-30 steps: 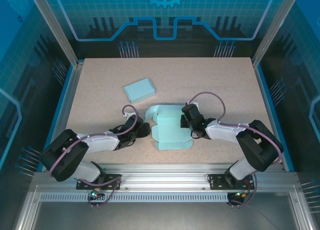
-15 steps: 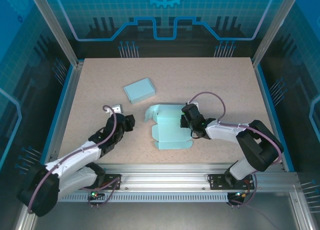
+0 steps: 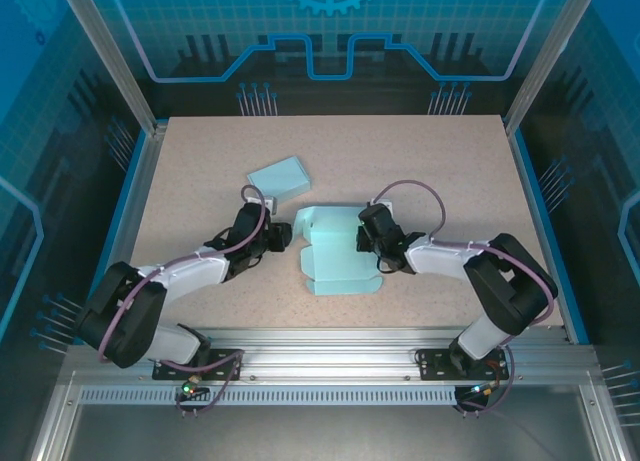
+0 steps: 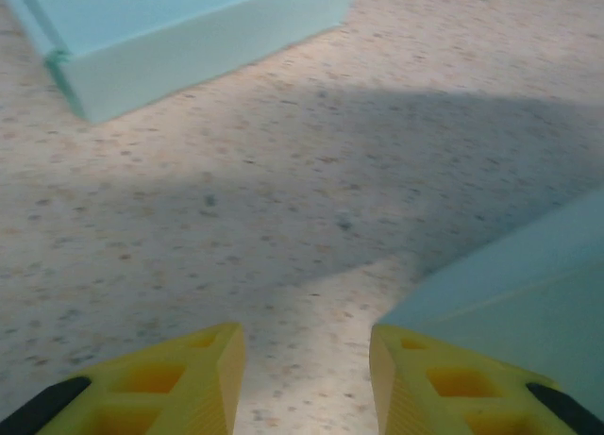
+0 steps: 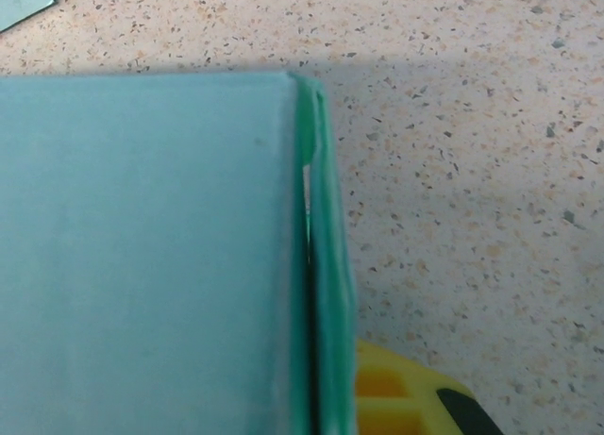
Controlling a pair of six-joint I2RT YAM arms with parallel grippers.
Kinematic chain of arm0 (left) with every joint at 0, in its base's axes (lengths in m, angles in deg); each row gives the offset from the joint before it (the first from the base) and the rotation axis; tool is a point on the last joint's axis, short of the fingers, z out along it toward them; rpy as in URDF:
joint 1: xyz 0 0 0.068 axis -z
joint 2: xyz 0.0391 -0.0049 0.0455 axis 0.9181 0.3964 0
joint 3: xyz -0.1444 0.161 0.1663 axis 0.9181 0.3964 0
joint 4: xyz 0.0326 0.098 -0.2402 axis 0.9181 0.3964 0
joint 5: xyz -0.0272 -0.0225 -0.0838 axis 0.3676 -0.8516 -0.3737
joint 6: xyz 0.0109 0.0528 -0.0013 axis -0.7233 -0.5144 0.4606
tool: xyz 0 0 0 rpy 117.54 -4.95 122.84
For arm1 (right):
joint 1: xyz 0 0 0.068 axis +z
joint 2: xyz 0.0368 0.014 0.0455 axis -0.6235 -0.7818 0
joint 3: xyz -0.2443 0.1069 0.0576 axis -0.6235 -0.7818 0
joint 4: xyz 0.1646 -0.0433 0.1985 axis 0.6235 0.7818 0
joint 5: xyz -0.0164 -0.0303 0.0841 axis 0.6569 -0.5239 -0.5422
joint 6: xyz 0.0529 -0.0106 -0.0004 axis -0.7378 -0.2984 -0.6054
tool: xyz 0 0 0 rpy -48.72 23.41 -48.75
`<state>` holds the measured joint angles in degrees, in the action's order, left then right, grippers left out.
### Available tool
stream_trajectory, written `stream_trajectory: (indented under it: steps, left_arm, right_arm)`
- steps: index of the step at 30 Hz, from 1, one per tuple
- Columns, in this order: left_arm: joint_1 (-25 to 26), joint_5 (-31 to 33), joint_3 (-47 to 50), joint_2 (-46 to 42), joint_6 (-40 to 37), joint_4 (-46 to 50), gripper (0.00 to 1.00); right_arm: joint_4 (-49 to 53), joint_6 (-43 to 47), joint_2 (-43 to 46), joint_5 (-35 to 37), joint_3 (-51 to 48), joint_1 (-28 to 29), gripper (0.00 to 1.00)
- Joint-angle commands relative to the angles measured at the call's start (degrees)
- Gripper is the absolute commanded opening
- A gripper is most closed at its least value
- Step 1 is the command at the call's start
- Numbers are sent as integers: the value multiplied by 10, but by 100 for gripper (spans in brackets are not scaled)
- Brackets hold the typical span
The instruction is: Fold the paper box
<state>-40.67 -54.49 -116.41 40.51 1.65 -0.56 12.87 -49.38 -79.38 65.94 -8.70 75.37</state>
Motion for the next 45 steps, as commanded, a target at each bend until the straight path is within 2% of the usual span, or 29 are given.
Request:
stream_trajectory:
  steps: [1,6,9,16,23,27,36,38,43,45]
  left_arm:
    - [-1,-103,-29,-10,0,-26,41]
    - [3,-140,-38,-20,13,-29,41]
    - [3,-137,-39,-1,13,-34,41]
    - [7,-181,-48,31,18,-71,39]
    - [13,-167,-53,49,-64,-73,42]
    - [14,-129,-51,60,-115,-76,43]
    - [36,-15,-59,104,-158,-114,40]
    - [49,14,-61,114,-167,-133,35]
    - [84,119,-42,128,-175,-209,15]
    - [96,160,-36,129,-169,-229,12]
  right_arm:
    - [1,7,-17,4,15,7,0]
    - [2,7,-25,9,20,11,0]
    - [1,4,-28,9,20,13,0]
    - [5,7,-34,8,27,17,0]
    - [10,12,-40,13,35,27,0]
    - [12,18,-37,13,35,29,0]
    - [15,21,-14,2,25,38,0]
    - [20,18,-13,3,27,40,0]
    - [38,-13,-7,-10,29,41,0]
    - [45,-35,-3,-22,28,42,0]
